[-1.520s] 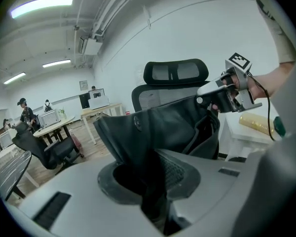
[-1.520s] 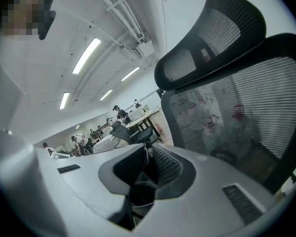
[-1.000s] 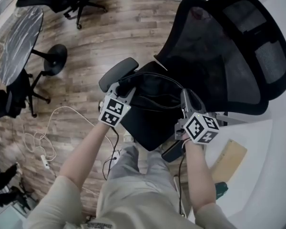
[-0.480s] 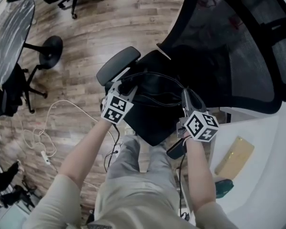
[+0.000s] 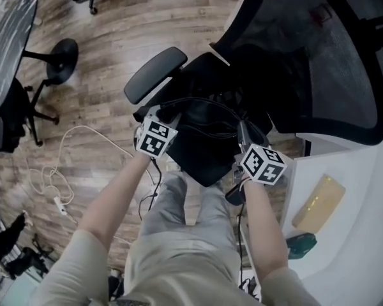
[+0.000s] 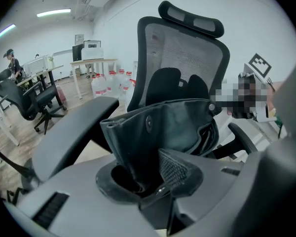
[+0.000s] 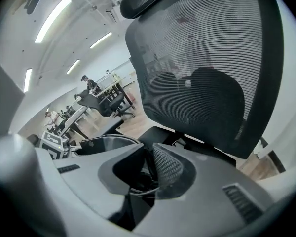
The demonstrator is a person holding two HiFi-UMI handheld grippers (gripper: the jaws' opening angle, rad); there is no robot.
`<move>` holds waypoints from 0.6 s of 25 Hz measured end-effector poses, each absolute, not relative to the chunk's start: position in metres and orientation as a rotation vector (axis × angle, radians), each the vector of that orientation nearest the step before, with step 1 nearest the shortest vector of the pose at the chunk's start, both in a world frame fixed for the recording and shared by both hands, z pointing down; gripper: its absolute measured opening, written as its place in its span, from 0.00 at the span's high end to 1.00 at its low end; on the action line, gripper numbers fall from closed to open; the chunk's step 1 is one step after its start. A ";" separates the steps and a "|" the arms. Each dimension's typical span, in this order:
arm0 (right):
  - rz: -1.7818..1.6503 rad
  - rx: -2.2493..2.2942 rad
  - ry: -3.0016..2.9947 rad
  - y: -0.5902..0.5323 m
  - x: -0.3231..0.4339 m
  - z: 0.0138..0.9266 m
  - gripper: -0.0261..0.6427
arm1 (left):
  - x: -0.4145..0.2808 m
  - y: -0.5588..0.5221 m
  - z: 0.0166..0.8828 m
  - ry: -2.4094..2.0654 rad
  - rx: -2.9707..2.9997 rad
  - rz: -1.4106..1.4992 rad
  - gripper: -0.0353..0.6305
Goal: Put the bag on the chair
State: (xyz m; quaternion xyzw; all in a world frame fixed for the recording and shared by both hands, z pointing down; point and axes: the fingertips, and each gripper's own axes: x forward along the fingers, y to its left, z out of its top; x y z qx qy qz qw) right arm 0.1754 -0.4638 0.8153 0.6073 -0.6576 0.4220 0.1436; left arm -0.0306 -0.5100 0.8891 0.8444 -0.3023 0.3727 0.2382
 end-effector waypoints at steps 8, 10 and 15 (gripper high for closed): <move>1.147 1.676 -1.882 -0.453 0.170 0.822 0.81 | -0.041 -0.493 0.900 -0.846 2.198 1.068 0.63; 1.131 1.615 -1.879 -0.449 0.167 0.822 0.81 | -0.044 -0.486 0.901 -0.844 2.170 1.091 0.55; 1.114 1.538 -1.887 -0.441 0.162 0.811 0.69 | -0.067 -0.482 0.892 -0.957 2.132 1.168 0.51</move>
